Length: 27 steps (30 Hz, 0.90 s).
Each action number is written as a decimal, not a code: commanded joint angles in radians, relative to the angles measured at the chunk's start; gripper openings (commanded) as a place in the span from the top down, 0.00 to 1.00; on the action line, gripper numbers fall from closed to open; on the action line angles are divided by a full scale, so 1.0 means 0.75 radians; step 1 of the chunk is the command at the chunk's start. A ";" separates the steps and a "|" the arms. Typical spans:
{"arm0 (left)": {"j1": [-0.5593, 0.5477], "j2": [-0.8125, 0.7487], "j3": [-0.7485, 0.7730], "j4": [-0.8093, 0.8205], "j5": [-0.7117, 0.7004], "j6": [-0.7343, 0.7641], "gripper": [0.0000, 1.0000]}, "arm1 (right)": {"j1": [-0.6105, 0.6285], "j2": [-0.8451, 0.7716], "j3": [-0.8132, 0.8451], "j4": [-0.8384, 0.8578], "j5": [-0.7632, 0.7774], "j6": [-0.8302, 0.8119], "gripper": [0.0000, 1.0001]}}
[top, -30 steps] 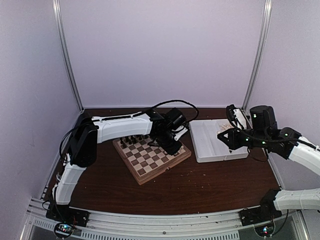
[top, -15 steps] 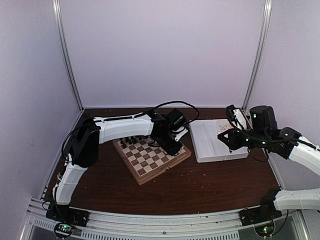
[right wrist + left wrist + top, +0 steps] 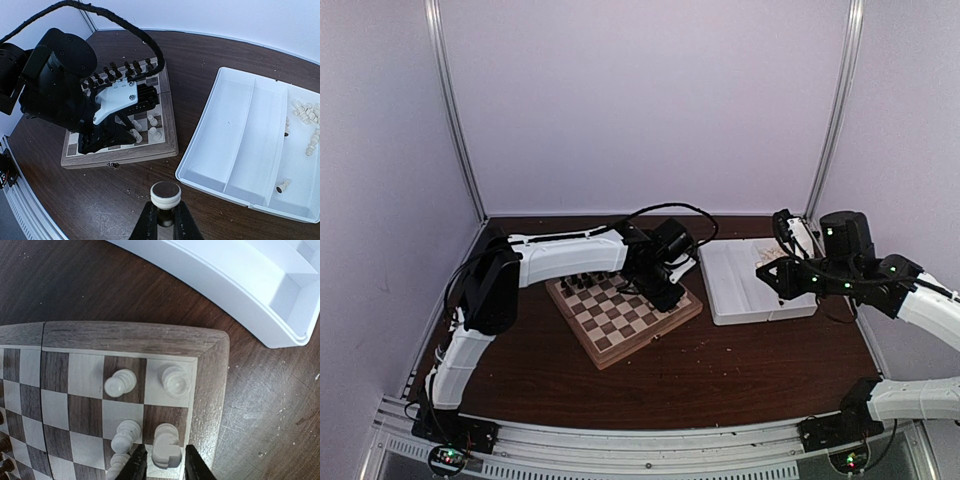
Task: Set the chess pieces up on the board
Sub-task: Place the chess piece on the chessboard.
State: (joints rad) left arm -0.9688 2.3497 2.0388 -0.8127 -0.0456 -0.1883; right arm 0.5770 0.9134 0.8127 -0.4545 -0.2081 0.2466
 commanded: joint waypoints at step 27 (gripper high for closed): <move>-0.029 -0.305 -0.065 -0.050 0.106 -0.067 0.72 | -0.007 -0.001 0.027 0.025 -0.003 0.004 0.99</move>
State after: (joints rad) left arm -0.9859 2.1937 2.0186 -0.8459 -0.0143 -0.2146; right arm 0.5762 0.9104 0.8127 -0.4530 -0.2089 0.2470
